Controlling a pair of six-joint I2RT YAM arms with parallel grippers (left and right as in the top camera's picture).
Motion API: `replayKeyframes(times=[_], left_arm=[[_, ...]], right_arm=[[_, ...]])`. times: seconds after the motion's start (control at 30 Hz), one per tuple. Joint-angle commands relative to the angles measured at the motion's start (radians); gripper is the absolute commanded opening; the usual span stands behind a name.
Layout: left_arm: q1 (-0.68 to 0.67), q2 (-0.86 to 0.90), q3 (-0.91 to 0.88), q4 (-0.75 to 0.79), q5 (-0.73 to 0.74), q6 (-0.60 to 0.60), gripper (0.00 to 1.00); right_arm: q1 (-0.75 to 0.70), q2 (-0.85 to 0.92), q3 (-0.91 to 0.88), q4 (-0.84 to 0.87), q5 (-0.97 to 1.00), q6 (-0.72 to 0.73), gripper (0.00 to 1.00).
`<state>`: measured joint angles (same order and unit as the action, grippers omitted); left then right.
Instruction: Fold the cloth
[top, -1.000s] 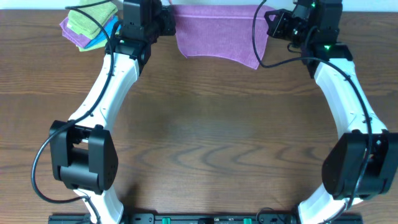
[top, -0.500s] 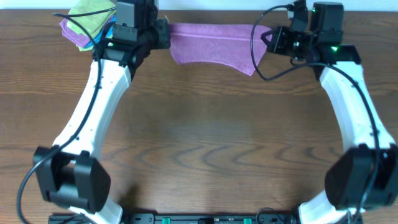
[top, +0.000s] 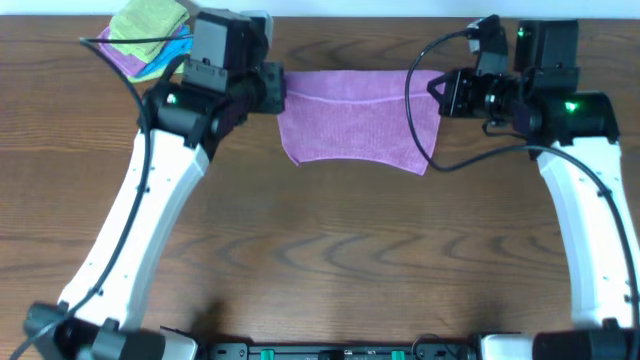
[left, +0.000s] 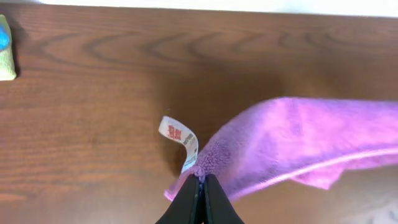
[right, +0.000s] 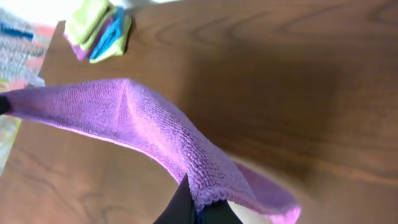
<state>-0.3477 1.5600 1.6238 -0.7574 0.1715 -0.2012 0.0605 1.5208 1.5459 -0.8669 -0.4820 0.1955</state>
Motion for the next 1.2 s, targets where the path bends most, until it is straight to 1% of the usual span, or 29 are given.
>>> replayKeyframes(times=[0.0,0.17,0.33,0.43,0.6,0.77,0.97,1.1,1.17], left_arm=[[-0.032,-0.06,0.023,-0.046,-0.055,0.021,0.06],[-0.068,-0.108,0.021,-0.141,-0.062,-0.022,0.06],[-0.116,-0.137,0.021,-0.236,-0.135,-0.063,0.06],[-0.168,-0.161,0.021,-0.281,-0.194,-0.104,0.06],[-0.218,-0.186,0.021,-0.316,-0.263,-0.129,0.06],[-0.213,-0.186,-0.025,-0.253,-0.28,-0.128,0.06],[-0.195,-0.172,-0.126,-0.097,-0.279,-0.101,0.05],[-0.153,-0.133,-0.131,-0.04,-0.27,-0.089,0.06],[-0.122,-0.107,-0.131,-0.015,-0.241,-0.073,0.06]], right_arm=[[0.006,-0.064,0.018,-0.037,0.011,-0.027,0.01],[0.006,-0.135,0.018,-0.126,0.011,-0.034,0.02],[0.006,-0.202,0.018,-0.194,0.011,-0.037,0.02],[0.006,-0.234,0.018,-0.246,0.011,-0.037,0.01],[0.006,-0.252,0.017,-0.288,0.011,-0.036,0.01],[0.006,-0.237,0.015,-0.28,0.029,-0.037,0.02],[0.006,-0.18,0.014,-0.245,0.048,-0.037,0.02],[0.006,-0.13,0.014,-0.216,0.04,-0.036,0.02],[0.006,-0.106,0.014,-0.194,0.04,-0.036,0.02]])
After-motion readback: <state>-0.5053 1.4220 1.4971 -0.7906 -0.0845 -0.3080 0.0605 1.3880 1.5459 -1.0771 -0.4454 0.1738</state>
